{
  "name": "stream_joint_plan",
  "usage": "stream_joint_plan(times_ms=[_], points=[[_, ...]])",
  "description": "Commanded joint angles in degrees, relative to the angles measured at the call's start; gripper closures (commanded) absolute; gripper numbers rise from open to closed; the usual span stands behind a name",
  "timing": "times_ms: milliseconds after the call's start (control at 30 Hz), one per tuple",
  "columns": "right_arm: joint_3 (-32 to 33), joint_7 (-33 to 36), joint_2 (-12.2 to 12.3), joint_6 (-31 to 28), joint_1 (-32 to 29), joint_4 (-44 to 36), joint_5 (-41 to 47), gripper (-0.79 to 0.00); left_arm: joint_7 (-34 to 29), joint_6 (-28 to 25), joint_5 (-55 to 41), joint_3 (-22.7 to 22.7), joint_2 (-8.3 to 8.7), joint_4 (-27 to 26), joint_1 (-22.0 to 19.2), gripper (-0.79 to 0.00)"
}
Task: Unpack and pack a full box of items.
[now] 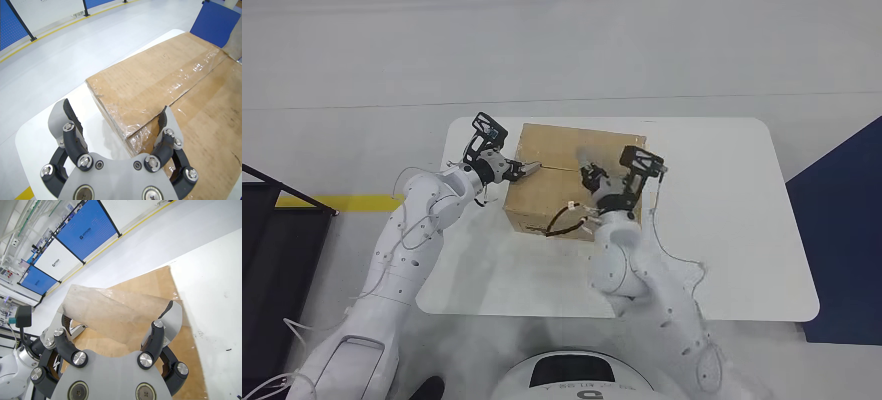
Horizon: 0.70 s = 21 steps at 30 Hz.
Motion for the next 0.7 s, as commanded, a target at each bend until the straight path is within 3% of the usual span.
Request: stream_joint_plan(times_ms=[0,200,433,667], points=[[-3.41,0.61,-0.86,0.33,2.16,2.38,0.08,-0.785,0.0,0.0,0.0,0.0,0.0,0.0,0.0,-0.785],[-5.43,-1.31,-3.08,-0.15,3.82,-0.32,7.31,-0.785,0.0,0.0,0.0,0.0,0.0,0.0,0.0,-0.785],[6.9,-11.93,-4.83,-5.88,-2.44,-14.31,31.58,-0.785,0.0,0.0,0.0,0.0,0.0,0.0,0.0,-0.785],[9.94,-13.9,-4.68,-6.92,-4.47,-16.56,31.7,-0.785,0.0,0.0,0.0,0.0,0.0,0.0,0.0,-0.785]])
